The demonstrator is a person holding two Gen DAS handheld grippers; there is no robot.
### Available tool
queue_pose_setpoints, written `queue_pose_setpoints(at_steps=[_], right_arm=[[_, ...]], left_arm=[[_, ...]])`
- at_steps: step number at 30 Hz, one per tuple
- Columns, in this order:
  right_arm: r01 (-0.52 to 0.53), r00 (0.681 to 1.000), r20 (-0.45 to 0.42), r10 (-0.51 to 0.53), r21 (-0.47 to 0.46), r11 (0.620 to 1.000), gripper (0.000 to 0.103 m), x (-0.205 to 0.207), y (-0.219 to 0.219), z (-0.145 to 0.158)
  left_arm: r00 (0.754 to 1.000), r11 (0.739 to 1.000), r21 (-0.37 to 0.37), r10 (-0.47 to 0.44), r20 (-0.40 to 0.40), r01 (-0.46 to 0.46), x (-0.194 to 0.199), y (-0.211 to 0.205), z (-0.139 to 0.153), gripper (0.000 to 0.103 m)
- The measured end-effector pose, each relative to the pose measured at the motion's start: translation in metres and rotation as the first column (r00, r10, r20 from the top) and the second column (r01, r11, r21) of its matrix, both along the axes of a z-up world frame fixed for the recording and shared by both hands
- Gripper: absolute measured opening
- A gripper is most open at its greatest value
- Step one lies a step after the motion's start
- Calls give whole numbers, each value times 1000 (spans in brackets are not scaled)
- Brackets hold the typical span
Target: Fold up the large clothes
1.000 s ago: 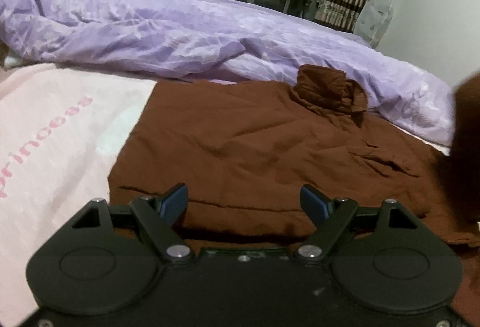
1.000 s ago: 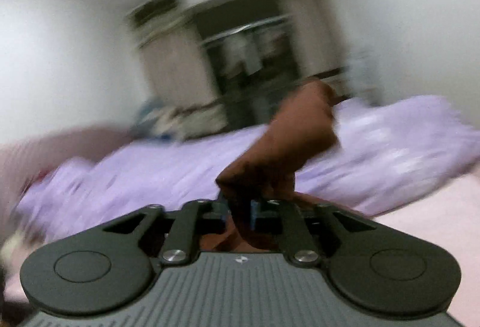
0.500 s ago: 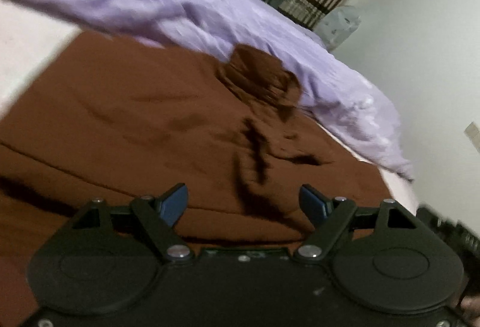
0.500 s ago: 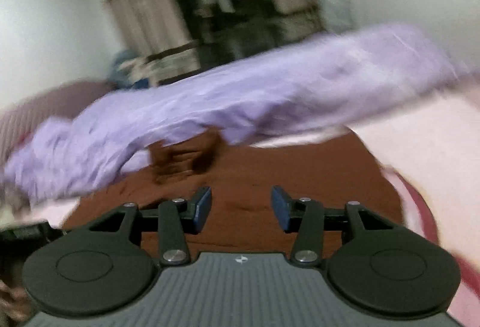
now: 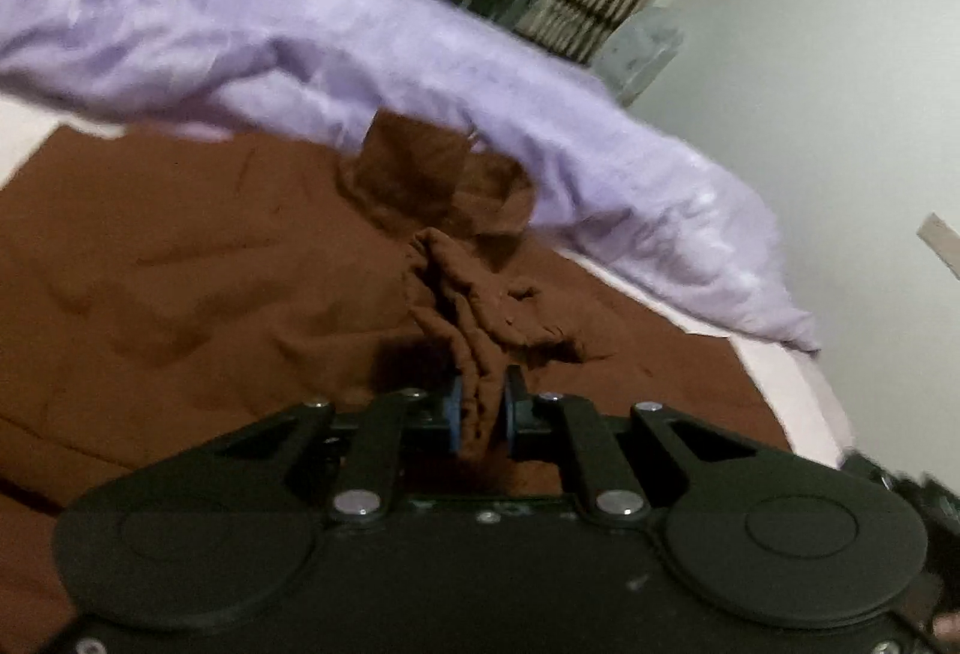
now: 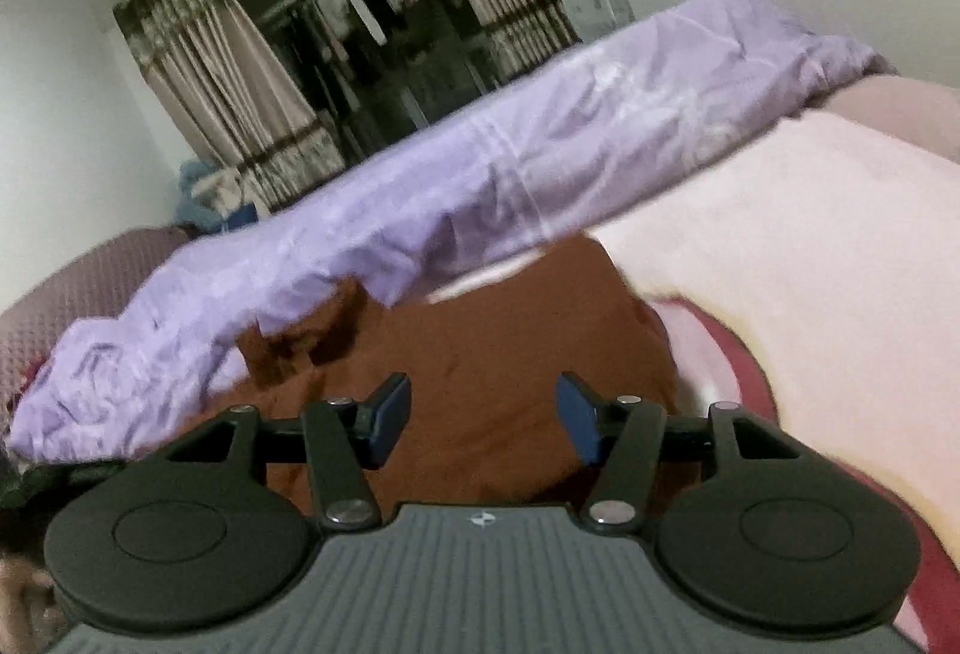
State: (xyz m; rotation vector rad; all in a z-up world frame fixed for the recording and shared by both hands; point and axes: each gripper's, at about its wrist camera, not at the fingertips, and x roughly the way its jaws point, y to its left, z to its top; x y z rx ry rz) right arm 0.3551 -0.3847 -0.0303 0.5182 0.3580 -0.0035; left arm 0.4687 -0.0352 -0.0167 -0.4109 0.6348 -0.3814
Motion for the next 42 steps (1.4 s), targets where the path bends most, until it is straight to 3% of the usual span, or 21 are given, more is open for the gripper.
queue_pose_setpoints(at_steps=[3,6,9,11,13,17,21,25,29,31,37,42], right_arm=[[20,1000,-4,-20,-2,1000,66,11,-2,-2],[62,994,-91,-61,-1,998,65,31,-5,-17],[82,984,-157,-80,5,997,53,45,-13,-39],[77,986,-147,-72,27,997,53,43,-18,-47],[73,987,-143,-66,44,996,53,39,-20,-44],[57,993,-109,-49,73,996,56,41,-22,-16],[74,997,-32,-75,-56,996,57,57,-7,12],[76,991,-100,-89,-126,989,57,80,3,3],[84,980,-169,-101,-100,991,57,85,-2,-24],[95,971,-209,-113,-95,991,52,89,-8,-38],[99,974,-199,-107,-50,994,49,89,-19,-47],[117,975,-175,-134,-107,987,49,71,-10,-26]], left_arm=[[1000,999,33,6,-29,-5,0,0,-10,10],[996,995,97,34,-81,-26,11,-6,-33,12],[996,993,114,47,-73,-38,15,-4,-46,23],[996,993,109,46,-74,-38,15,-1,-44,32],[995,989,131,73,-65,-64,8,5,-32,52],[995,980,178,80,55,-89,-3,1,6,52],[992,976,212,12,126,-39,6,-23,22,52],[995,964,264,-37,93,11,21,-47,6,52],[999,945,326,-37,41,21,38,-61,-25,52],[999,942,334,-18,43,3,41,-60,-36,56],[1000,951,309,16,18,-21,49,-52,-42,63],[1000,969,246,21,18,-25,28,-34,-24,62]])
